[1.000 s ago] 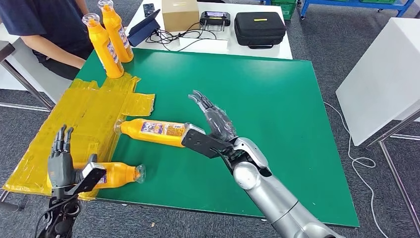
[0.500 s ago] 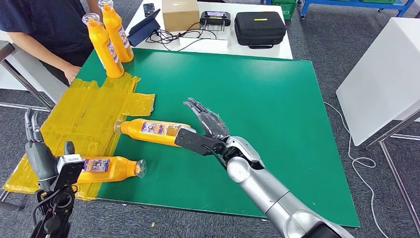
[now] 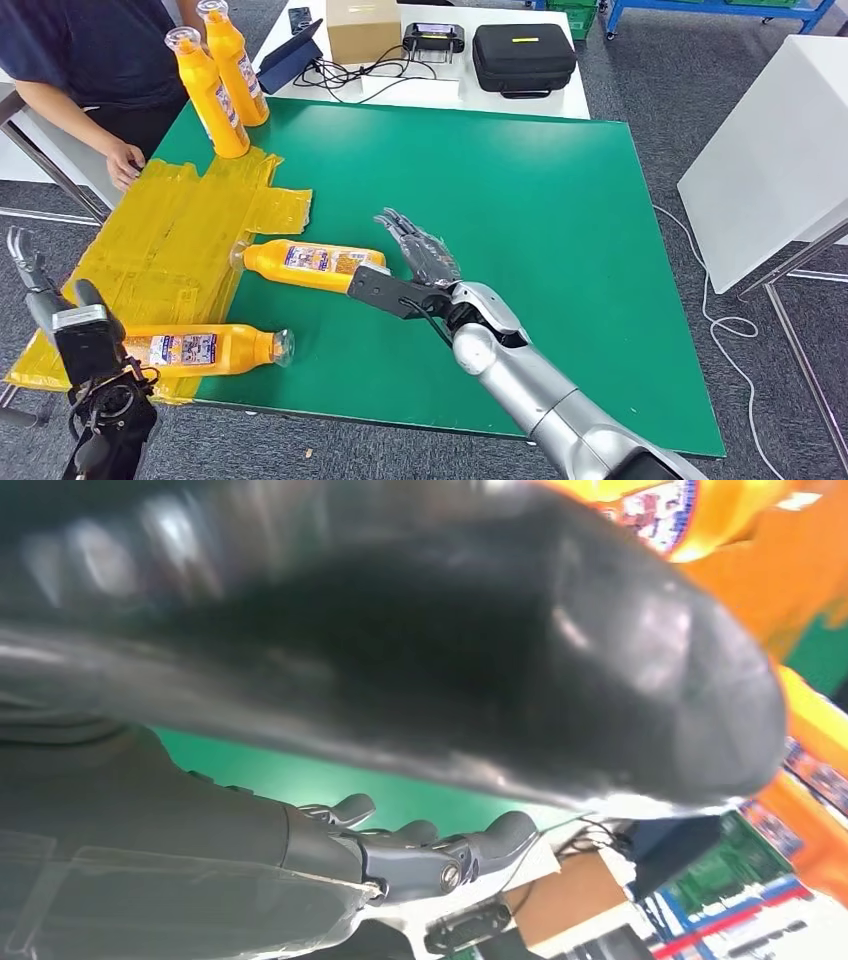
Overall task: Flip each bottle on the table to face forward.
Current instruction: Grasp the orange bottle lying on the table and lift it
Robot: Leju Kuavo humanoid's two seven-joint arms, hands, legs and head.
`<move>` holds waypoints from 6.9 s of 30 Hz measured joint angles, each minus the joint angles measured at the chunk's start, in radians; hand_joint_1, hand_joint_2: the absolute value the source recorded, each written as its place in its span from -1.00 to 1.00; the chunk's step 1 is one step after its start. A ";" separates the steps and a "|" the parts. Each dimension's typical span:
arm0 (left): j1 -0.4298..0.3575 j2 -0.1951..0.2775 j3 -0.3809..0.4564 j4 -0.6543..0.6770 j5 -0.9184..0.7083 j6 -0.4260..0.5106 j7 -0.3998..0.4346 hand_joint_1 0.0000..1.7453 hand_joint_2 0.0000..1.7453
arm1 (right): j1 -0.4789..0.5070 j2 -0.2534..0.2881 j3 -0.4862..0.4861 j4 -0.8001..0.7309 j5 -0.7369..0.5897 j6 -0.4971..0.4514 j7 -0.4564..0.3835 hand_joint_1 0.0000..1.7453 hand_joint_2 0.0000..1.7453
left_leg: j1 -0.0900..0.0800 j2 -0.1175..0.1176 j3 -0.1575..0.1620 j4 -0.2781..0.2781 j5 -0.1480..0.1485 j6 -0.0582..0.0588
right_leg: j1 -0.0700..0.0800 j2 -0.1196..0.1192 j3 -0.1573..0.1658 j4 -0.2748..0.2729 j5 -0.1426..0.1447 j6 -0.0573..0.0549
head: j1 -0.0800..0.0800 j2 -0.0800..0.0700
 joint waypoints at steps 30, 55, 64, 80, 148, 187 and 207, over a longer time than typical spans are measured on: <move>0.071 -0.113 -0.060 -0.286 -0.057 -0.171 0.034 -1.00 -1.00 | -0.128 0.176 0.032 0.293 0.180 -0.011 0.146 -1.00 -1.00 | 0.000 0.000 -0.001 0.000 0.000 0.000 | 0.000 0.000 -0.001 0.000 0.000 0.000 | 0.000 0.000; 0.080 -0.208 -0.042 -0.298 -0.121 -0.226 0.048 -1.00 -1.00 | -0.056 0.149 0.016 0.182 0.266 -0.009 0.183 -1.00 -1.00 | 0.000 0.000 -0.001 0.000 0.000 0.000 | 0.000 0.000 -0.001 0.000 0.000 0.000 | 0.000 0.000; 0.176 -0.240 -0.037 -0.381 -0.140 -0.217 0.026 -1.00 -1.00 | -0.027 0.137 0.016 0.159 0.250 -0.010 0.154 -1.00 -1.00 | 0.000 0.000 -0.003 0.000 0.000 0.000 | 0.000 0.000 -0.003 0.000 0.000 0.000 | 0.000 0.000; 0.159 -0.186 -0.054 -0.345 -0.049 -0.208 0.020 -1.00 -1.00 | -0.063 0.112 0.029 0.145 0.200 -0.005 0.173 -1.00 -1.00 | 0.000 0.000 -0.003 0.000 0.000 0.000 | 0.000 0.000 -0.003 0.000 0.000 0.000 | 0.000 0.000; 0.079 -0.119 -0.078 -0.279 0.025 -0.141 0.029 -1.00 -1.00 | -0.073 0.055 -0.207 0.498 0.619 0.107 0.243 1.00 1.00 | 0.000 0.000 0.008 0.000 -0.001 0.000 | -0.001 0.000 -0.001 -0.001 -0.001 0.000 | 0.000 0.000; -0.022 -0.084 -0.140 -0.029 0.603 -0.890 0.403 -1.00 1.00 | 0.214 -0.028 -0.294 -0.373 0.166 0.031 0.040 1.00 1.00 | 0.000 0.001 -0.003 0.000 0.000 0.000 | 0.000 0.000 -0.003 -0.001 0.002 -0.002 | 0.000 0.000; -0.137 -0.171 -0.285 -0.009 0.652 -0.880 0.465 -1.00 1.00 | -0.082 0.175 -0.077 0.115 0.086 -0.040 0.178 1.00 1.00 | 0.000 0.000 -0.004 0.001 0.001 0.000 | 0.000 -0.001 -0.004 -0.001 0.002 -0.002 | 0.000 0.000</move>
